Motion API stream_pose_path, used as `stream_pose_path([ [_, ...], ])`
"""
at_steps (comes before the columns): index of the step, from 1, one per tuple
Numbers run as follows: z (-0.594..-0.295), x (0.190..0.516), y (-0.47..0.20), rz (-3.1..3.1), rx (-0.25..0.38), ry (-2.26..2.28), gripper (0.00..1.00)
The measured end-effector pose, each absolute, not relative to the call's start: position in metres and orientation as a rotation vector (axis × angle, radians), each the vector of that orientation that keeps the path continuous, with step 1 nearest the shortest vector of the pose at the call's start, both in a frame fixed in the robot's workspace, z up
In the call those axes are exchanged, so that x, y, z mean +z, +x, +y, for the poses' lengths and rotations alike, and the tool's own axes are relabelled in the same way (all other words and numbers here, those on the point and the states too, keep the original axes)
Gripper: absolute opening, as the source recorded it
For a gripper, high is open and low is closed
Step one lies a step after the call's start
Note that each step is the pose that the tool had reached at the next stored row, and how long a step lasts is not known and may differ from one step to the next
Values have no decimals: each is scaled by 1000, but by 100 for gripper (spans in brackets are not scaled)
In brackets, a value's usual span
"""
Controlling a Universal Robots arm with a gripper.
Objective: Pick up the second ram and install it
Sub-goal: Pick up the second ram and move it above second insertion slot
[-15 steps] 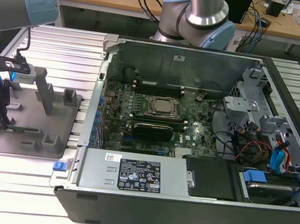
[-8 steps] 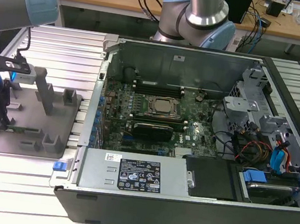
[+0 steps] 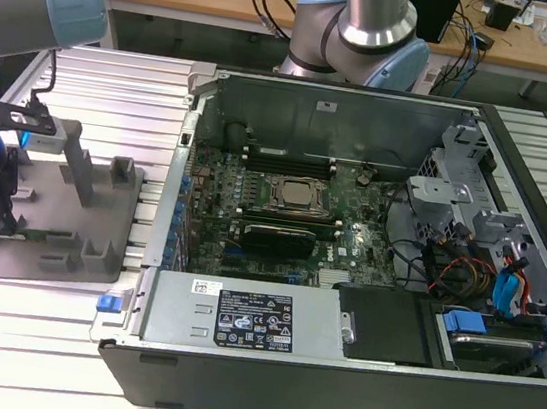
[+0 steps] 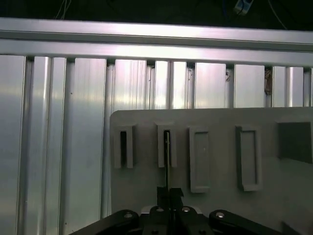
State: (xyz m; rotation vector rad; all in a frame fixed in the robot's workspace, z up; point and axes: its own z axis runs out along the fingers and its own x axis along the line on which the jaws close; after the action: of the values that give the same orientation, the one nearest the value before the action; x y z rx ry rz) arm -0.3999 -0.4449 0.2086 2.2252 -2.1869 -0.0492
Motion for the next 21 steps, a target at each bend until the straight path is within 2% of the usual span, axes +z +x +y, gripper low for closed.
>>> stream_pose_path([
  [9,-445,213,-400,-2201,-49,2211,9],
  [21,-445,236,-400,-2196,-49,2217,9],
])
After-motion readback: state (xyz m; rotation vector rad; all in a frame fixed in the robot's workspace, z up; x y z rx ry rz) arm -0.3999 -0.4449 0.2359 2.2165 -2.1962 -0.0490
